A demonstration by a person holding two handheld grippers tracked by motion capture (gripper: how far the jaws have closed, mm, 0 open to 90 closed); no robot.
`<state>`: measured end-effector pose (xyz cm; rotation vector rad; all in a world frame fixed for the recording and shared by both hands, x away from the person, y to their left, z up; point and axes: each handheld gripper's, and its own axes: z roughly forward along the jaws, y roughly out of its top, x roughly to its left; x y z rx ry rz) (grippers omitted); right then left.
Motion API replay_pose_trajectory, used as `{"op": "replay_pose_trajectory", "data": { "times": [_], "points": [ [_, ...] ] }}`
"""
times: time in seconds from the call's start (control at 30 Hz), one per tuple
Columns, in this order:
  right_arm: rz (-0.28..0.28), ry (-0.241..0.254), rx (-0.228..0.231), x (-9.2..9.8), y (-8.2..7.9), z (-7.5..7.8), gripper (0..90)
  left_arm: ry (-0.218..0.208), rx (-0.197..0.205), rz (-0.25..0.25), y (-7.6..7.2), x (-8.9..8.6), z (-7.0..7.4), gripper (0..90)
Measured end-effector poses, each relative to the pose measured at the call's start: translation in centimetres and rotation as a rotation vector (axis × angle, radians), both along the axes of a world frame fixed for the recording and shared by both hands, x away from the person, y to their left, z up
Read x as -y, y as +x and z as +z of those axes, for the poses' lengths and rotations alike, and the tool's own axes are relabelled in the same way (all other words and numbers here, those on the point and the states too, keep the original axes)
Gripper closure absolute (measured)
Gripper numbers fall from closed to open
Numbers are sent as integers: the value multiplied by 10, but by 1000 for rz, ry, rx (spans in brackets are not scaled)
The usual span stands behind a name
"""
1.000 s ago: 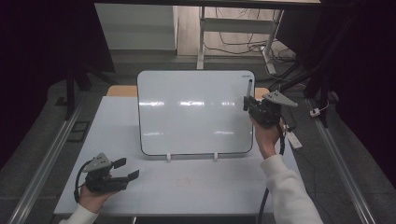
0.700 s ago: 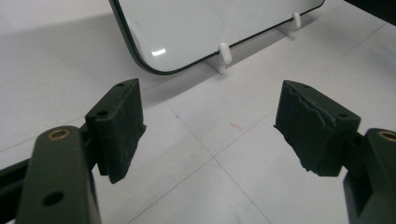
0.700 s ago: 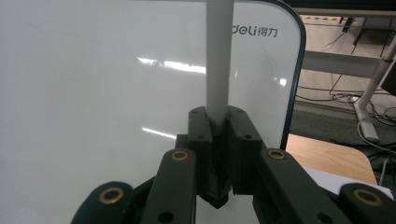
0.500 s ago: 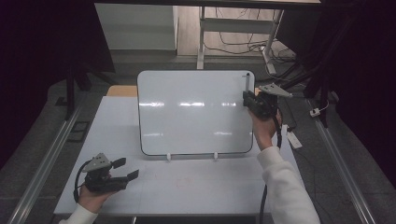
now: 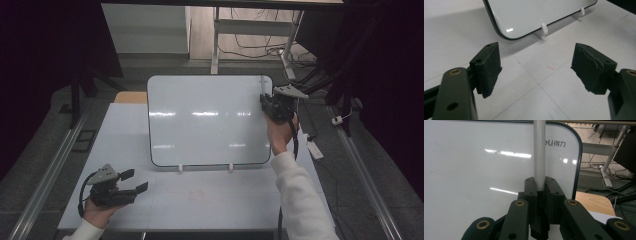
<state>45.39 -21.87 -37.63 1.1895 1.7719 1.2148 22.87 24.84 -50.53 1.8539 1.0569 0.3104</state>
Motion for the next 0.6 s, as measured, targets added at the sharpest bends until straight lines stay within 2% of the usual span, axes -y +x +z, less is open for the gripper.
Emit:
{"op": "replay_pose_trajectory", "data": {
  "times": [0.1, 0.27, 0.6],
  "points": [
    [-4, -17, 6, -1, -1, 1, 801, 0, -2, -1, 0, 0, 0, 240],
    [-5, -18, 11, -2, -1, 1, 796, 1, -2, -3, 0, 0, 0, 241],
    [-15, -65, 39, -6, -3, 0, 780, 1, -3, 1, 0, 0, -1, 240]
  ]
}}
